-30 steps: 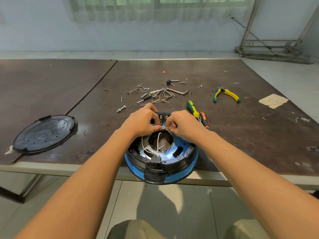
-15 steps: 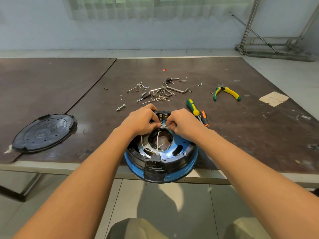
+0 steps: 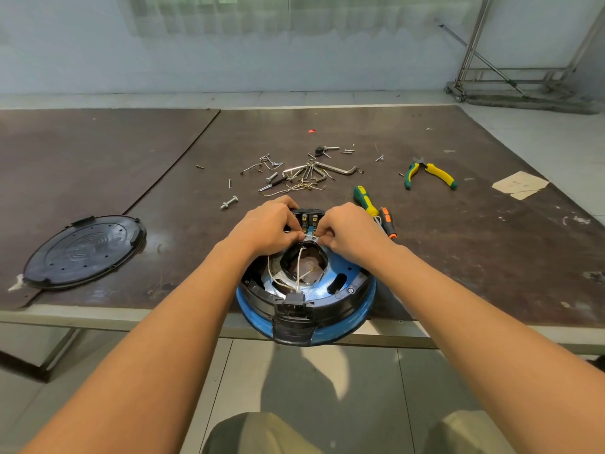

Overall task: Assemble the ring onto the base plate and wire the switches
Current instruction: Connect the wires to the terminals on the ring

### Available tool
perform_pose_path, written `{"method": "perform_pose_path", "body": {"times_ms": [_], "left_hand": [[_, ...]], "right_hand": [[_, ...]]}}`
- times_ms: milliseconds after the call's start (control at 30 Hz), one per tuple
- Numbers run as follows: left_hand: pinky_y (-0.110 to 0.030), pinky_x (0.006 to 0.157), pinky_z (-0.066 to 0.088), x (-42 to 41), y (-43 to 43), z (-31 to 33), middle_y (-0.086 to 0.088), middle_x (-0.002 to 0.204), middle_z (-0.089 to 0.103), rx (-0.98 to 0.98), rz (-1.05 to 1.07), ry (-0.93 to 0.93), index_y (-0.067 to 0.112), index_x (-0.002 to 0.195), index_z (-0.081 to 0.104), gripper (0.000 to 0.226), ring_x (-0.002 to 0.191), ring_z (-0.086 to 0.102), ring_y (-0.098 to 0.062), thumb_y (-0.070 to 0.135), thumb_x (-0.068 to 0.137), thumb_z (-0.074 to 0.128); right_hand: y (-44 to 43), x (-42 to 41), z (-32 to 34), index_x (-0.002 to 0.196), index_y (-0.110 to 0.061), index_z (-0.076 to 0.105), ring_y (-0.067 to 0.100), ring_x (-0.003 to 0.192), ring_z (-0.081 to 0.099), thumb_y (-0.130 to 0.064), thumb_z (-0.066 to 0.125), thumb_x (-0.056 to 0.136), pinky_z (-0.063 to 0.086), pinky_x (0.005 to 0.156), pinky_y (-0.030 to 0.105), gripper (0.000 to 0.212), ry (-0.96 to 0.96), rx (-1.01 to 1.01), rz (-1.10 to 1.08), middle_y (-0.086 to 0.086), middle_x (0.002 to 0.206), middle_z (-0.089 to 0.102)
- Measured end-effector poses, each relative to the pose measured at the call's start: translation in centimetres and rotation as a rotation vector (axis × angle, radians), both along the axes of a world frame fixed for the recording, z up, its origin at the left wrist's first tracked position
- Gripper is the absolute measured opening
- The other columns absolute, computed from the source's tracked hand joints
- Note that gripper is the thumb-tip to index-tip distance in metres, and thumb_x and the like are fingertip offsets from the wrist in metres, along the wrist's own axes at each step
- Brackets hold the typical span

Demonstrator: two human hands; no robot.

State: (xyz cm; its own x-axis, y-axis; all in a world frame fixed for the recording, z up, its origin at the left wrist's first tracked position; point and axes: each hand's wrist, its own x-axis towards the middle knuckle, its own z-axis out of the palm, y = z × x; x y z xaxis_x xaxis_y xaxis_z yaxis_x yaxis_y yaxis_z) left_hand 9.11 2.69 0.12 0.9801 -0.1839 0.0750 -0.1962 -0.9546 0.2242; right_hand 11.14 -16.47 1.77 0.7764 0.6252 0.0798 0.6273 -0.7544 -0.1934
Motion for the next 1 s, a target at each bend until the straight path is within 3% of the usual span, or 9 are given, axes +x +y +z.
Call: {"method": "perform_pose_path", "body": {"times_ms": [167,367,1000], "left_hand": [[-0.043,0.087,0.051,-0.04,-0.03,0.05,0.006,0.139,0.047,0.007,-0.003,0.001,0.037,0.099,0.077,0.015,0.115,0.053,-0.016,0.041,0.090,0.065],[-0.042,0.086,0.051,-0.21,-0.12,0.18,0.005,0.140,0.047,0.009,-0.010,-0.002,0.038,0.099,0.076,0.015,0.117,0.052,-0.016,0.041,0.090,0.065],[-0.045,0.091,0.050,-0.64,-0.30,0.61,0.004,0.141,0.048,-0.038,-0.008,0.002,0.036,0.096,0.078,0.013,0.117,0.052,-0.017,0.037,0.089,0.067]], "right_hand": [[-0.05,-0.14,-0.10,0.110,-0.022,0.075,0.016,0.089,0.061,-0.026,0.063,0.096,0.053,0.083,0.032,0.018,-0.023,0.013,-0.002,-0.001,0.102,0.072],[-0.02,-0.26,-0.19,0.099,-0.021,0.076,0.013,0.076,0.056,-0.021,0.063,0.094,0.052,0.075,0.030,0.014,-0.007,0.038,0.007,-0.007,0.082,0.062],[-0.34,-0.47,-0.11,0.098,-0.021,0.074,0.008,0.071,0.052,-0.020,0.065,0.093,0.043,0.068,0.026,0.010,0.018,0.106,0.054,-0.013,0.072,0.053]]}}
